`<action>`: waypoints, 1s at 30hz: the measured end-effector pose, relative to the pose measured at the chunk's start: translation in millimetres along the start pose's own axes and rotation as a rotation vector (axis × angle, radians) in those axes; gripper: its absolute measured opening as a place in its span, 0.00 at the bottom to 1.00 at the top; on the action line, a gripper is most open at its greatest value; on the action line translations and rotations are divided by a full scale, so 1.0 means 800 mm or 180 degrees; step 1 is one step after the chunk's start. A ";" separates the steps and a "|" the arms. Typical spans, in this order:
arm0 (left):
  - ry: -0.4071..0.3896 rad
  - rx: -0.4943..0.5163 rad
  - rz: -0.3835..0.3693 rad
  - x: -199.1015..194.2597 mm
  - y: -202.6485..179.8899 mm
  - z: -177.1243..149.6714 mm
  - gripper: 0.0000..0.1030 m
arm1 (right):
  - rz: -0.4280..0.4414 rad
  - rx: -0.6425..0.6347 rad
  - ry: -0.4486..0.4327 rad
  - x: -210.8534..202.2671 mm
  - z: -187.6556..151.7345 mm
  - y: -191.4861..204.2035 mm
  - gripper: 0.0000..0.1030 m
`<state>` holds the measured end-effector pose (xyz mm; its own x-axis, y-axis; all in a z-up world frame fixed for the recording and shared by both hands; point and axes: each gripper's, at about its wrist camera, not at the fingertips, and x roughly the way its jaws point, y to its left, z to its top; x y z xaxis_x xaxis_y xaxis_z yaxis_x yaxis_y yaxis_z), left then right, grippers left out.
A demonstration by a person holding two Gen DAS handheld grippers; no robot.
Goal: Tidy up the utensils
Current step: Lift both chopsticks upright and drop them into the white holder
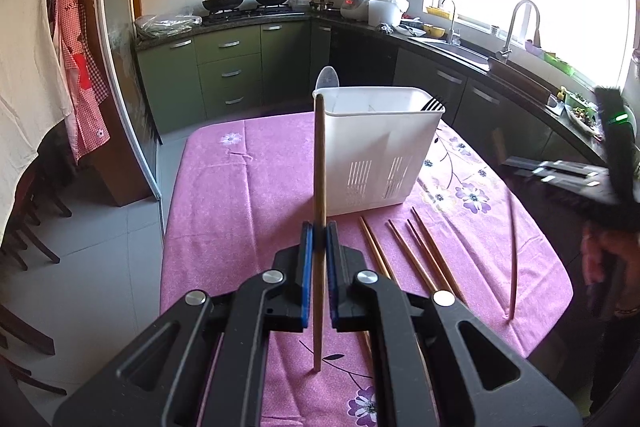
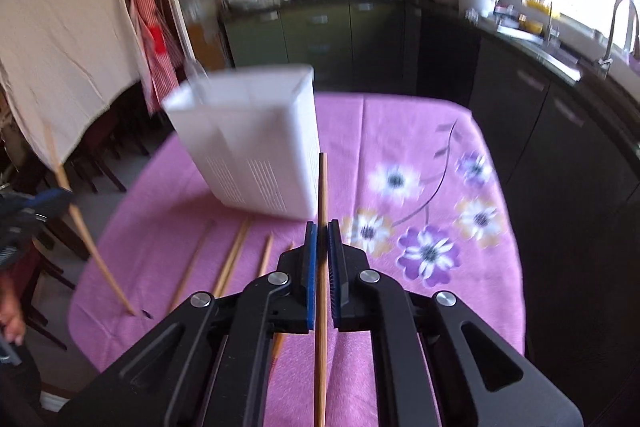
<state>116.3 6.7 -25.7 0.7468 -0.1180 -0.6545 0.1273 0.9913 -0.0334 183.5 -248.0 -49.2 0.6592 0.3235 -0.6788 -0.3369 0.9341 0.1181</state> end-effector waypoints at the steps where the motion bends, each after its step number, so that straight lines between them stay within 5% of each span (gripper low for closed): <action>1: 0.0005 0.0003 -0.0003 0.000 0.000 0.000 0.06 | 0.0009 -0.0009 -0.0071 -0.013 0.002 -0.001 0.06; 14: -0.0009 -0.0010 -0.0057 -0.003 -0.003 -0.003 0.06 | 0.0040 -0.0020 -0.0495 -0.109 -0.029 0.004 0.06; 30: -0.0158 0.0051 -0.0288 -0.040 -0.025 0.047 0.06 | 0.0185 0.0049 -0.0571 -0.120 -0.041 -0.012 0.06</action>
<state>114.3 -11.7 23.9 0.7632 -0.2102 -0.6110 0.2059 0.9754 -0.0783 101.8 -292.8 -9.0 0.7488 0.3975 -0.5304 -0.3685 0.9148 0.1653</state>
